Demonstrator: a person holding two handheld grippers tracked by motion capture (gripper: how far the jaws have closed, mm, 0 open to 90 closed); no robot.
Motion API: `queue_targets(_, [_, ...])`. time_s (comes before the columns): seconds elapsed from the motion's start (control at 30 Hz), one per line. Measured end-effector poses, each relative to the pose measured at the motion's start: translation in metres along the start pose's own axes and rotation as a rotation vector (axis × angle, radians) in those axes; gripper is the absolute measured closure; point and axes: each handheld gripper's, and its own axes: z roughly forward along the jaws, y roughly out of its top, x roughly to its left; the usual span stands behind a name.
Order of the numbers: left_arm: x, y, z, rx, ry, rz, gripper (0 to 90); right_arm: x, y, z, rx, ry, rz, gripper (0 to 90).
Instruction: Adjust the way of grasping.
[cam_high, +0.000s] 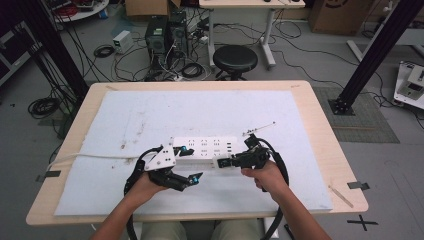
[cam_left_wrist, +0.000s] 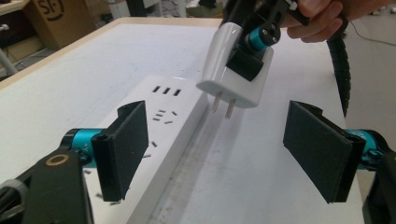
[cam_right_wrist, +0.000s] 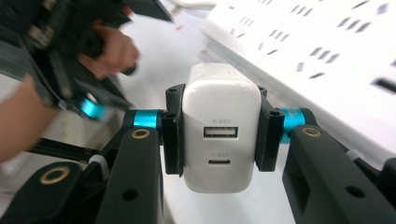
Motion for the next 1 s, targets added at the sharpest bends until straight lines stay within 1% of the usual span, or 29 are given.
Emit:
queue_targets(0.07, [0.003,-0.001,-0.006,-0.003,0.02,-0.021,22.2,0.0,0.001,-0.005,0.002,-0.031,-0.03,63.3])
queue_targets(0.13, [0.008,-0.004,-0.013,-0.019,0.048,-0.066,21.5,0.0,0.001,-0.012,0.013,-0.068,-0.047,63.3])
queue_targets(0.17, [0.01,-0.005,-0.016,-0.025,0.063,-0.08,21.5,-0.001,0.001,-0.014,0.015,-0.086,-0.058,63.3])
queue_targets(0.2, [0.012,-0.006,-0.019,-0.032,0.078,-0.097,21.5,-0.001,0.001,-0.018,0.023,-0.114,-0.063,63.3])
queue_targets(0.23, [0.014,-0.007,-0.021,-0.04,0.093,-0.108,21.5,-0.001,0.001,-0.02,0.03,-0.135,-0.081,63.3])
queue_targets(0.3, [0.019,-0.008,-0.027,-0.039,0.124,-0.121,21.5,-0.001,0.001,-0.026,0.042,-0.186,-0.11,63.3])
queue_targets(0.33, [0.021,-0.008,-0.03,-0.035,0.14,-0.128,21.5,-0.001,0.0,-0.029,0.058,-0.211,-0.117,63.3])
queue_targets(0.37, [0.023,-0.008,-0.032,-0.032,0.156,-0.134,21.5,-0.001,0.0,-0.031,0.067,-0.235,-0.14,63.3])
queue_targets(0.4, [0.024,-0.008,-0.034,-0.031,0.17,-0.14,21.5,0.0,0.0,-0.034,0.081,-0.258,-0.147,63.3])
queue_targets(0.43, [0.026,-0.008,-0.037,-0.029,0.186,-0.143,21.5,0.0,0.0,-0.036,0.091,-0.274,-0.165,63.2])
queue_targets(0.5, [0.029,-0.009,-0.041,-0.025,0.217,-0.158,21.5,0.001,-0.001,-0.041,0.105,-0.308,-0.184,63.2])
queue_targets(0.6, [0.035,-0.01,-0.046,-0.018,0.264,-0.186,21.5,0.001,-0.001,-0.049,0.122,-0.349,-0.203,63.2])
queue_targets(0.67, [0.037,-0.011,-0.05,-0.018,0.288,-0.202,21.5,0.001,-0.002,-0.054,0.132,-0.368,-0.2,63.2])
queue_targets(0.77, [0.04,-0.013,-0.056,-0.022,0.323,-0.218,21.5,-0.001,-0.004,-0.06,0.143,-0.396,-0.207,63.2])
queue_targets(0.9, [0.042,-0.015,-0.062,-0.028,0.362,-0.231,21.5,-0.003,-0.005,-0.065,0.153,-0.408,-0.219,63.2])
queue_targets(0.93, [0.041,-0.015,-0.063,-0.031,0.365,-0.238,21.5,-0.003,-0.005,-0.066,0.152,-0.413,-0.226,63.3])
queue_targets(0.97, [0.041,-0.015,-0.064,-0.026,0.369,-0.229,21.5,-0.003,-0.005,-0.067,0.157,-0.415,-0.229,63.2])
queue_targets(1.0, [0.04,-0.014,-0.065,-0.026,0.372,-0.23,21.5,-0.003,-0.005,-0.068,0.16,-0.418,-0.233,63.2])
